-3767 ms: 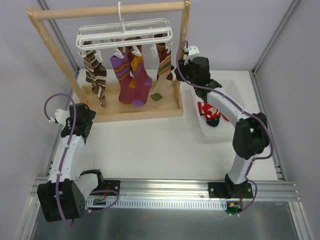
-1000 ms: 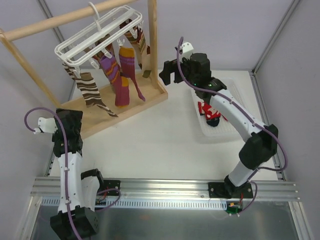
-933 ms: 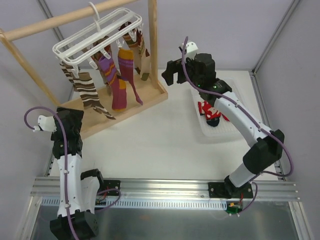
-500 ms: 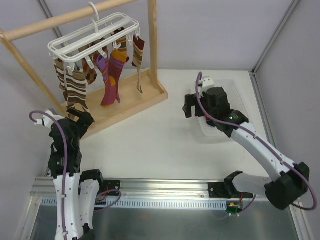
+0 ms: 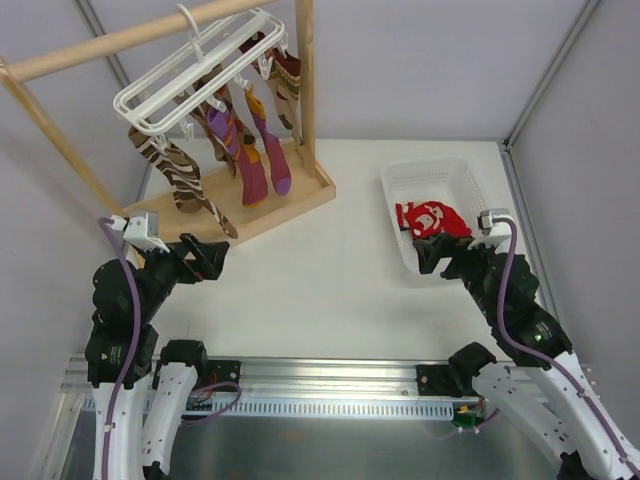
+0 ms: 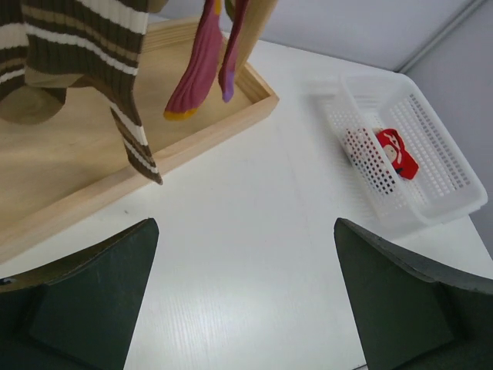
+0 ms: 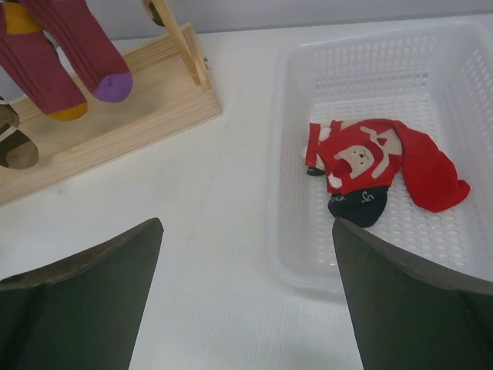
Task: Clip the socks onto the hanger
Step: Reset both arms
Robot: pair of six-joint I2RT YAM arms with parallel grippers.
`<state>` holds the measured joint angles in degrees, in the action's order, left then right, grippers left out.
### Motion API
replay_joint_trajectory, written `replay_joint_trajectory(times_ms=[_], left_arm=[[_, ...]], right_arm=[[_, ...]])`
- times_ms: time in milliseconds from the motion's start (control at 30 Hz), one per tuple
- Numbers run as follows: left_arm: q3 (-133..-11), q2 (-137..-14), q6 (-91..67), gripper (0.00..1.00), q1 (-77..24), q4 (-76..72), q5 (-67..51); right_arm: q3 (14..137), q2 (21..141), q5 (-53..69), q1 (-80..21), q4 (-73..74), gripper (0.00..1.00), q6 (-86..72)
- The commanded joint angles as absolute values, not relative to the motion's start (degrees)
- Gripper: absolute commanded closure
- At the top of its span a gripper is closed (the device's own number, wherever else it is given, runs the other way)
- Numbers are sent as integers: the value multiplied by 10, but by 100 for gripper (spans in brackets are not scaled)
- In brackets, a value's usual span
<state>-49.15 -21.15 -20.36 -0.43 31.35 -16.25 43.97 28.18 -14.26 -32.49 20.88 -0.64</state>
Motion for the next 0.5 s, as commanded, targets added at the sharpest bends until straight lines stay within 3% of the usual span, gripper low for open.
replay_joint_trajectory(times_ms=[0, 167, 467], left_arm=[[-494, -206, -172, 1, -21, 262, -206], [-454, -200, -192, 0, -33, 250, -180], [-442, -187, -192, 1, -39, 251, -160]], right_arm=[[411, 241, -185, -325, 244, 3, -29], [389, 177, -208, -324, 246, 3, -44], [385, 169, -231, -324, 273, 3, -55]])
